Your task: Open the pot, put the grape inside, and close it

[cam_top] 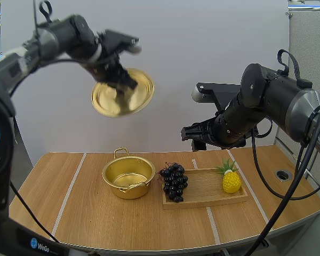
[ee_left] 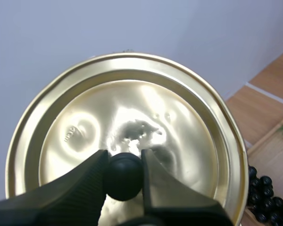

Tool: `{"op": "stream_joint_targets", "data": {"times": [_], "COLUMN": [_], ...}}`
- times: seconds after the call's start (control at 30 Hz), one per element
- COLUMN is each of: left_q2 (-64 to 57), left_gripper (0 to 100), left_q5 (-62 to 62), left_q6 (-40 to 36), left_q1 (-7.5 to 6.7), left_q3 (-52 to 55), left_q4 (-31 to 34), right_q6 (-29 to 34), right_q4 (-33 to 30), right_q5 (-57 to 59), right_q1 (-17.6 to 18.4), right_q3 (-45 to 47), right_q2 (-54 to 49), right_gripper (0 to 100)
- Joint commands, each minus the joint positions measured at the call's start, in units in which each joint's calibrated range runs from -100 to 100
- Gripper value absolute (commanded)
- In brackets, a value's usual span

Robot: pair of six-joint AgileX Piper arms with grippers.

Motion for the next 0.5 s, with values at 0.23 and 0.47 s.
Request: {"op": "stream_joint_targets", "data": {"times": [0.23,0.47], "left_q2": [-3.45,-3.45], "left_gripper": [0,0], "left_q5": [-4.78,-8.36], "left_q6": [-7.16,-8.36], "left_q1": [-0.12,-0.12], "left_q3": [-21.93,-31.88], "left_q4": [7.12,10.01], "right_q6": [-1.27,-4.26], "right_q4": [8.63,13.54], "right_q5": [-3.61,-4.78], "right_q1": [-0.14,-0.14], "right_q3": [-0.59,-0.59], "right_q2": [0.39,6.12], "right_gripper": [100,100]}}
